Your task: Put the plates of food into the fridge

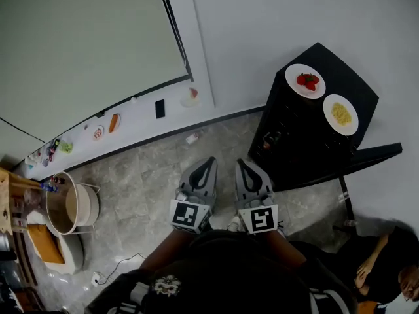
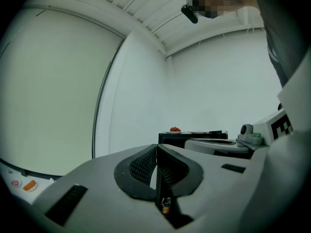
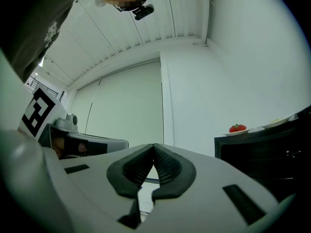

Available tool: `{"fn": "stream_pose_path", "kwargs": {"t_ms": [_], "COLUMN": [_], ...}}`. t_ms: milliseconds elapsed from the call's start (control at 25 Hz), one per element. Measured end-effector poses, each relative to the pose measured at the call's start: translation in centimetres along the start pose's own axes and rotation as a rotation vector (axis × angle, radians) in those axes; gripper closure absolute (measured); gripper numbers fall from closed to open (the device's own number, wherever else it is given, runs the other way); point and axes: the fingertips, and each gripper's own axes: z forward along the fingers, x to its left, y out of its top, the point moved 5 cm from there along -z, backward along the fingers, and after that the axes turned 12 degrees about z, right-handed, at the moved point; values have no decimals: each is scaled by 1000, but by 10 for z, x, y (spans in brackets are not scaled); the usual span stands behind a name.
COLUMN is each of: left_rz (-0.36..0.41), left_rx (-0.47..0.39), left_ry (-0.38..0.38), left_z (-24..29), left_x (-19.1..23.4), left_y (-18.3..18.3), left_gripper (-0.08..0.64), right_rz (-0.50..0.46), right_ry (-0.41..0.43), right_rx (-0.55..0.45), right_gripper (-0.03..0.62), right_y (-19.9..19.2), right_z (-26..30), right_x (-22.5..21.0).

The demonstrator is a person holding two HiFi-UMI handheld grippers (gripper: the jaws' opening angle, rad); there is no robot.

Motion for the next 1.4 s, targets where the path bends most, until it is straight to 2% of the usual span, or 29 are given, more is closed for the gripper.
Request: {"fn": "stream_pose_path", "kwargs": {"t_ms": [200,760,1160,1400], "left_rz": [-38,-62,-68,-90], "left_rx": [-25,-73,-126,-171], "left_ry": [-49,-246,-469,-615], "left_z": [32,103,144,162], "left_x": [6,31,41,31], "left_y": [2,-1,-8,1], "left_gripper": [537,537,537,537], "right_rz": [-22,-83,-123,-70], "right_ry": [-48,-234,-475,-631], "right_rx": [-20,-50,-64,-109], "right_gripper": [568,568,568,568], "right_y": [7,14,17,19], "right_z": [22,70,70,55], "right_x": [-17,-54,-83,-90]}}
